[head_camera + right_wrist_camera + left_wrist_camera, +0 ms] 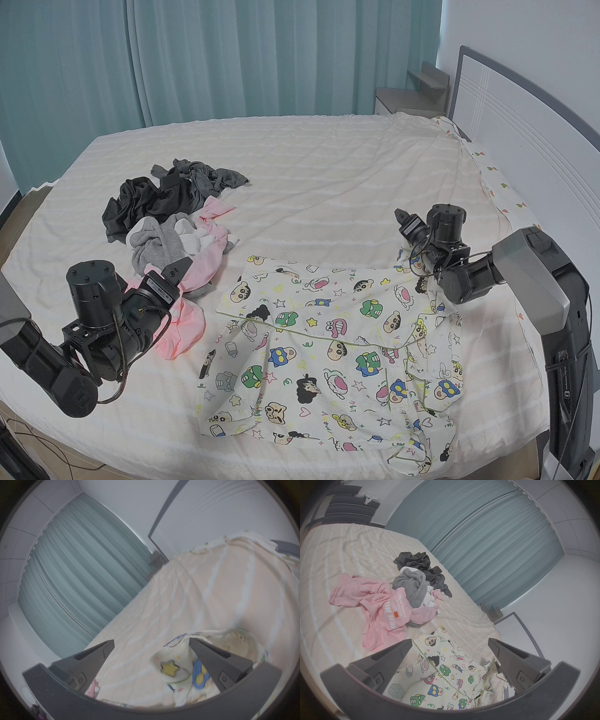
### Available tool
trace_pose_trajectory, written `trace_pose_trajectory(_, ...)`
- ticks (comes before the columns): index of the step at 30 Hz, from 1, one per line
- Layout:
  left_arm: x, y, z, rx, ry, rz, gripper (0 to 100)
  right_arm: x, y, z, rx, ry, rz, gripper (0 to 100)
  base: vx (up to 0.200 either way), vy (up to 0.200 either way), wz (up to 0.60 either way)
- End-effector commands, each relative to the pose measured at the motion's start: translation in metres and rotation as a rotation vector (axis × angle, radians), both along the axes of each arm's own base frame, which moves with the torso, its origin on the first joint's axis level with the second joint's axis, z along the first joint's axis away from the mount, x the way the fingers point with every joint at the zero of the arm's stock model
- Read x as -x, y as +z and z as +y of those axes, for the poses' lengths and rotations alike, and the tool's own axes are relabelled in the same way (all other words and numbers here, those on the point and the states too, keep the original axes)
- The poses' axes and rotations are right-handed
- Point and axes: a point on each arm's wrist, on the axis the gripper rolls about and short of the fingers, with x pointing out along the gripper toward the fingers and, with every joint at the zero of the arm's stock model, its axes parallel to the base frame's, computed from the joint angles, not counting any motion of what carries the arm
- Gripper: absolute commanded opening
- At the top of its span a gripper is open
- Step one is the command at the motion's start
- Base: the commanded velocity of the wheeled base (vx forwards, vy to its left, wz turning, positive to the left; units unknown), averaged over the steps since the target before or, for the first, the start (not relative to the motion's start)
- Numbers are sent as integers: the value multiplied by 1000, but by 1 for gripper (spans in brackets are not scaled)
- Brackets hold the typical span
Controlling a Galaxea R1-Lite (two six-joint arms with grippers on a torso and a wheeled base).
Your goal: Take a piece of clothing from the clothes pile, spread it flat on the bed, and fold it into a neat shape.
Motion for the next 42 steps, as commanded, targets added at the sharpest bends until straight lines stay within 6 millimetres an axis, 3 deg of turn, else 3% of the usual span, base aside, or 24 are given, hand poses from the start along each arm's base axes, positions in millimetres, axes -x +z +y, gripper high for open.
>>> trace_pose_trajectory(1,-1,-1,0,0,1,2,100,-10,10,-15,19,-6,-42,100,0,0,0)
trace_pose_trajectory(10,-1,0,0,0,2,-1,100,-1,33,-17,26,0,-73,100,0,0,0)
trace_pose_trajectory(13,0,1,0,2,1,-4,100,30,47,-19,23,11,-21,100,0,0,0)
trace_pose_trajectory(14,0,1,0,2,1,-4,100,30,47,-19,23,11,-21,100,0,0,0)
trace_pose_trajectory(15,1,1,0,2,-2,-4,100,63,55,-14,6,37,30,100,0,0,0)
trace_pose_trajectory(17,1,1,0,4,-5,-3,100,82,60,-12,-12,51,52,100,0,0,0)
trace_pose_trajectory(18,1,1,0,6,-8,-1,100,105,65,-11,-32,70,77,100,0,0,0)
trace_pose_trajectory(19,1,0,0,8,-19,2,100,140,73,-8,-55,116,107,100,0,0,0)
trace_pose_trajectory(21,2,-1,0,9,-31,9,100,160,78,-9,-68,140,113,100,0,0,0)
trace_pose_trajectory(22,6,-5,-1,7,-66,32,100,192,83,-13,-80,164,116,100,0,0,0)
trace_pose_trajectory(23,8,-7,-1,8,-88,45,100,211,84,-17,-85,179,120,100,0,0,0)
trace_pose_trajectory(26,19,-10,-1,19,-194,90,100,256,80,-30,-82,229,130,100,0,0,0)
trace_pose_trajectory(29,32,-17,-9,20,-317,182,100,283,78,-39,-87,268,125,100,0,0,0)
trace_pose_trajectory(32,39,-27,-20,-4,-374,282,100,296,78,-47,-95,269,120,100,0,0,0)
trace_pose_trajectory(35,43,-43,-28,-18,-401,393,100,294,77,-49,-91,271,122,100,0,0,0)
trace_pose_trajectory(42,29,-90,-54,23,-382,582,100,294,78,-47,-93,280,121,100,0,0,0)
